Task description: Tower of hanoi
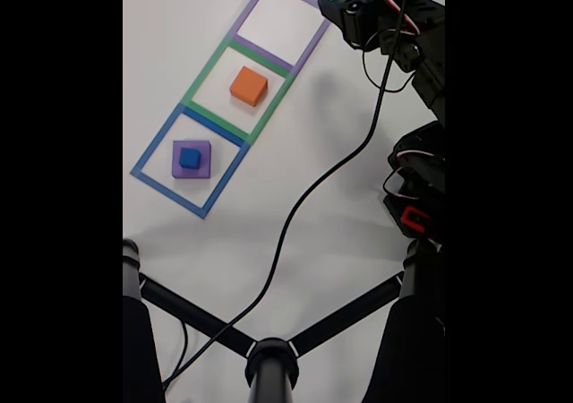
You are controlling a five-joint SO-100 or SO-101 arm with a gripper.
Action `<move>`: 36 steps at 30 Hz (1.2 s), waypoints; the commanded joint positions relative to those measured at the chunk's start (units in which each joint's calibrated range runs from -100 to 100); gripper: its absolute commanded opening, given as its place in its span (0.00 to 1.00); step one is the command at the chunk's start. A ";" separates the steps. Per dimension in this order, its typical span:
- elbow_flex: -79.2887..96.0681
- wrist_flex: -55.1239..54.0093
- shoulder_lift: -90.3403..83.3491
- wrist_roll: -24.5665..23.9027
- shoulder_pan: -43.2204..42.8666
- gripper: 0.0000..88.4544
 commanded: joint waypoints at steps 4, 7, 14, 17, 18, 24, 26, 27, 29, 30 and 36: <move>5.66 -26.31 13.59 0.00 -0.65 0.09; 6.12 -34.40 19.84 0.00 -1.71 0.09; 5.75 -50.43 33.14 0.00 -3.85 0.09; 5.30 -56.09 38.43 0.00 -4.46 0.09; 5.30 -57.87 40.03 0.00 -4.54 0.09; 5.30 -67.42 48.85 0.00 -4.92 0.09; 4.75 -69.61 51.49 0.00 -4.92 0.09; 4.30 -70.42 52.77 0.00 -4.84 0.09; 2.84 -71.47 55.42 0.00 -4.76 0.09; 1.84 -71.80 56.78 0.00 -4.76 0.09; -2.52 -73.01 63.03 0.00 -4.99 0.09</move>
